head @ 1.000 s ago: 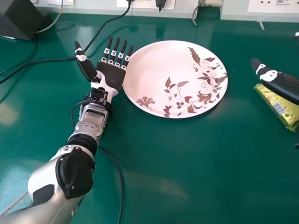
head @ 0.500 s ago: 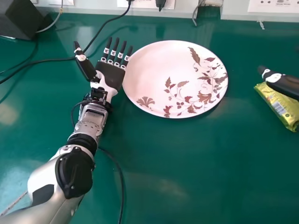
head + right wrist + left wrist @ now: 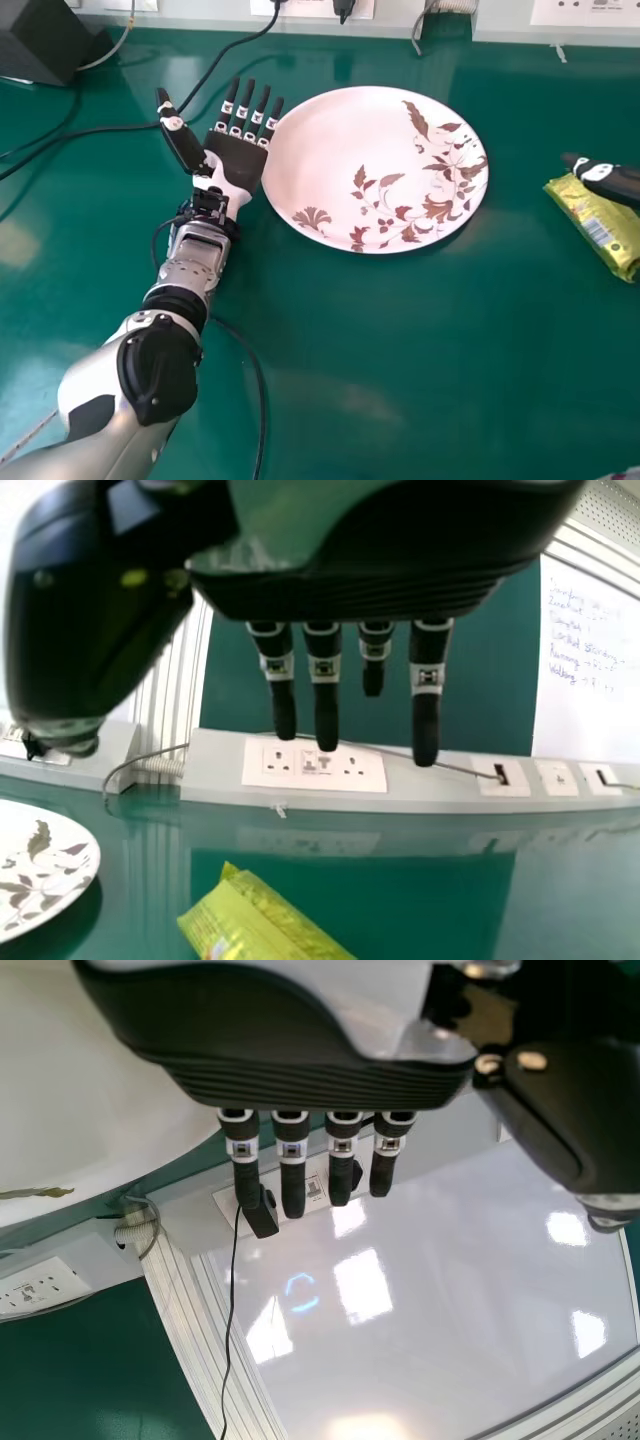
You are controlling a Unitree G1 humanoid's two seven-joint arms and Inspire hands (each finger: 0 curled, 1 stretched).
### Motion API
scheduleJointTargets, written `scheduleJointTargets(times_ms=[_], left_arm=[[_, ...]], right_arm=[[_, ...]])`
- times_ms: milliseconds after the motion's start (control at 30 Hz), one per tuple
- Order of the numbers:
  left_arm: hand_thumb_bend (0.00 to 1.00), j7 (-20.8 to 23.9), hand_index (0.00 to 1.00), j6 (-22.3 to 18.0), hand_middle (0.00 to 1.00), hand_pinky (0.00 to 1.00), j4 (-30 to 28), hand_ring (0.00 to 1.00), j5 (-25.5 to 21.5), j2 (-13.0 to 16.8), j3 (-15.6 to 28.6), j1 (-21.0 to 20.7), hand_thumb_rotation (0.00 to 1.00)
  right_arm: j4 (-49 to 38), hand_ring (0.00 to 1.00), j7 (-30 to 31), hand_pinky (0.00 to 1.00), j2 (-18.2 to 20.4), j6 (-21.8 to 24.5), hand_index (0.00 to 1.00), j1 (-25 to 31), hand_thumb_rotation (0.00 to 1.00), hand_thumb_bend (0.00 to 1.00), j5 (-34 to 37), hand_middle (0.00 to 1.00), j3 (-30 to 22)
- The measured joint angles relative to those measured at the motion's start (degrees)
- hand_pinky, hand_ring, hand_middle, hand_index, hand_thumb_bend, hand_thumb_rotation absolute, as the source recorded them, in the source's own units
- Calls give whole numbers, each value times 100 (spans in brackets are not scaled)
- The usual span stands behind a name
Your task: Pick up biscuit and place it in the plate
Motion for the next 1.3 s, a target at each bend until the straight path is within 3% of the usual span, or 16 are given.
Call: scheduleJointTargets(times_ms=[433, 667, 867, 1067, 1300], left_arm=[[100, -12, 99, 65, 97, 94, 4, 91, -5, 24, 21, 0, 57], [100, -79, 100, 71, 99, 95, 10, 93, -3, 47, 32, 1, 58], [100, -108, 99, 65, 98, 93, 13, 93, 2, 50, 32, 0, 68], [100, -212, 100, 64, 97, 93, 16, 92, 2, 54, 33, 1, 76], [100, -218, 100, 65, 99, 94, 24, 93, -1, 59, 57, 0, 75]], right_arm=[[339, 77, -274, 61, -198, 82, 87, 139, 19, 96, 317, 84, 88], [369, 80, -379, 62, -211, 113, 89, 187, 25, 95, 512, 88, 138], [484, 80, -488, 62, -213, 168, 89, 241, 36, 96, 655, 88, 211], [590, 81, -613, 63, -289, 178, 90, 375, 38, 95, 769, 90, 253], [691, 81, -692, 64, -403, 250, 91, 413, 36, 97, 881, 91, 308]])
